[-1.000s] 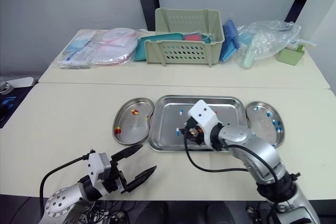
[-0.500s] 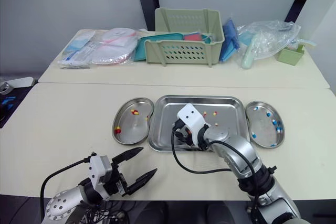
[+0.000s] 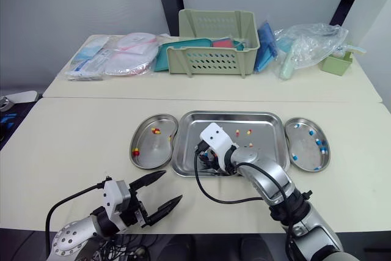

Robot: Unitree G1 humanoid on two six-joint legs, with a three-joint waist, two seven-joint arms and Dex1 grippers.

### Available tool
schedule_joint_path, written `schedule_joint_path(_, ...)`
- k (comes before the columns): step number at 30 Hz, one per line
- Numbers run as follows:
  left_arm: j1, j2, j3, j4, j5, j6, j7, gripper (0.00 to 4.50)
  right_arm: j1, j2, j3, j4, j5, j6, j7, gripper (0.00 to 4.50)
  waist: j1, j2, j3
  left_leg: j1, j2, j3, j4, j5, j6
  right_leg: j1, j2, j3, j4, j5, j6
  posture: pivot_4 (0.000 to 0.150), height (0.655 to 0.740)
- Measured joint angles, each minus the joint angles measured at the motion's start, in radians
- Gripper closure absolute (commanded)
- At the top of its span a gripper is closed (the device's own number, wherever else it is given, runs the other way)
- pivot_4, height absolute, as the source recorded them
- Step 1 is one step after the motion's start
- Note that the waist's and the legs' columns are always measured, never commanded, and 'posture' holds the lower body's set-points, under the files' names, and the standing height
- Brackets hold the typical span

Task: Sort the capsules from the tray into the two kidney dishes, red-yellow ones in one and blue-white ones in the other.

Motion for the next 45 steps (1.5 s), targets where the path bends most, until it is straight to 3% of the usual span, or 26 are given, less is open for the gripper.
schedule_joint_path(12,-0.013,0.001,-0.009,-0.014,0.006,0.010,0.026,0.00,0.000,-0.028,0.020,-0.002,-0.044,-0.024,0.053,1.61,-0.001,0.000,0.000,0.000,0.000,0.000,0.000,0.000,0.000,0.000,0.000,0.000,0.000,0.000,0.000,0.150,0.7400)
schedule_joint_path(16,-0.014,0.001,-0.021,-0.025,0.008,0.020,0.033,0.00,0.000,-0.031,0.022,-0.002,-0.060,-0.026,0.059,2.82,-0.001,0.000,0.000,0.000,0.000,0.000,0.000,0.000,0.000,0.000,0.000,0.000,0.000,0.000,0.000,0.150,0.7400)
schedule_joint_path(24,-0.015,0.001,-0.021,-0.025,0.012,0.021,0.048,0.00,-0.012,-0.039,0.037,-0.002,-0.077,-0.040,0.097,4.48,-0.006,0.000,0.000,0.000,0.000,0.000,0.000,0.000,0.000,0.000,0.000,0.000,0.000,0.000,0.000,0.150,0.7400)
schedule_joint_path(38,-0.007,0.027,-0.019,-0.020,0.003,-0.010,-0.013,0.00,-0.031,-0.101,0.039,-0.022,-0.073,-0.067,0.193,4.48,-0.005,0.000,0.000,-0.001,0.000,0.000,0.000,0.000,0.000,0.000,0.000,0.000,0.000,0.000,0.000,0.150,0.7400)
schedule_joint_path(45,-0.034,0.080,-0.009,0.019,-0.057,-0.042,-0.137,0.00,-0.027,-0.173,-0.117,-0.182,0.043,0.026,0.275,4.48,-0.004,0.001,0.000,-0.002,0.000,-0.001,0.000,0.000,0.000,-0.001,0.000,-0.001,-0.001,0.000,0.000,0.150,0.7400)
